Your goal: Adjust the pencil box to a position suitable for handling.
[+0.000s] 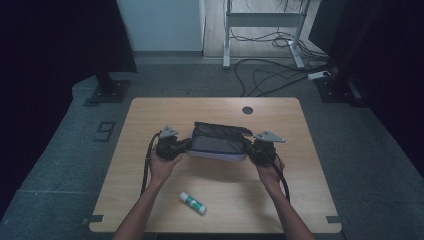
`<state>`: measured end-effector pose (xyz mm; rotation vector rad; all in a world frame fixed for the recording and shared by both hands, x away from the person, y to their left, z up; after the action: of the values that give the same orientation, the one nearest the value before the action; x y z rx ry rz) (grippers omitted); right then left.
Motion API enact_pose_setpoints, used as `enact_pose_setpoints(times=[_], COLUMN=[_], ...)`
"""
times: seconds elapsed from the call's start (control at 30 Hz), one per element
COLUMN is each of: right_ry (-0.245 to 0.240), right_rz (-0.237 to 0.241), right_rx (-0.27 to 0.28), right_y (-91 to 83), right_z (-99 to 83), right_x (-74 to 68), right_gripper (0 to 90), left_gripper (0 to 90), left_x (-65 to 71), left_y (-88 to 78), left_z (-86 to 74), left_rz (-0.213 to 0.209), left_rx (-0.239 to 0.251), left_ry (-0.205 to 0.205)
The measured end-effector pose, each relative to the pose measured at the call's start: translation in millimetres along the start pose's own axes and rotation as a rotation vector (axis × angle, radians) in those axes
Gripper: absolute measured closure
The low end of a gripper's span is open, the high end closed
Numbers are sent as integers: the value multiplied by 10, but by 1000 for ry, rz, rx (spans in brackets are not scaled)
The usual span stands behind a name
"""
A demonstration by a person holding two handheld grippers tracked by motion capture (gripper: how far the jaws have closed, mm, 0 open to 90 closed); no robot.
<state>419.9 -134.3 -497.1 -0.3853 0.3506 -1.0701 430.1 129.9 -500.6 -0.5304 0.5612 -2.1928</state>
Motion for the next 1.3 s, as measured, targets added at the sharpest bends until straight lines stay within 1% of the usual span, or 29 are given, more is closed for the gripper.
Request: enact_pose_setpoints(times=[0.13,0.23,0.47,0.5,0.6,0.67,0.73,0.77,0.83,0.87,0.9,0.93,0.97,1.0,1.07,1.3], right_ry=[-11,-6,-6,-7,-4,-3,2,2,9,9,9,7,10,10,12,13], right_rz=[4,12,22,24,28,29,32,32,36,36,35,34,34,34,31,22], right_rx=[-2,-9,-25,-35,-51,-56,-76,-76,-98,-98,-115,-123,-133,-133,-152,-179], right_y=[-37,-31,-16,-7,15,23,51,51,88,88,115,131,145,145,181,221], right_z=[-54,-95,-189,-225,-282,-298,-351,-351,-400,-400,-442,-464,-487,-487,-544,-616], right_x=[-28,-30,-47,-41,-24,-17,5,5,31,31,50,60,65,65,89,132], right_gripper=[863,863,863,863,863,863,862,862,862,862,862,861,861,861,860,849], left_gripper=[864,864,861,861,857,855,853,852,847,845,843,841,840,837,833,806], left_x=[16,26,31,41,54,59,69,69,75,75,72,72,69,69,80,111], left_y=[-9,-6,12,24,49,58,88,88,132,132,164,164,197,197,227,237], left_z=[-45,-122,-226,-266,-323,-339,-388,-388,-445,-445,-481,-481,-513,-513,-536,-547], left_rz=[-8,-13,-25,-27,-34,-34,-37,-37,-44,-44,-46,-46,-48,-48,-52,-62], left_rx=[-4,-20,-41,-54,-76,-81,-100,-100,-123,-123,-137,-137,-154,-154,-162,-176], left_ry=[1,1,-7,-5,-8,-9,-10,-10,-15,-15,-17,-17,-21,-21,-23,-17])
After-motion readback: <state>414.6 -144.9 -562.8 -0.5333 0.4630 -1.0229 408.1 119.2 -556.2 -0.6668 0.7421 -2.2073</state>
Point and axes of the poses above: each handheld gripper's, and its own axes: y roughly forward along the jaws, z roughly out of its top, x roughly to its right, the point moved 6 cm from there along y, roughly forward along the jaws
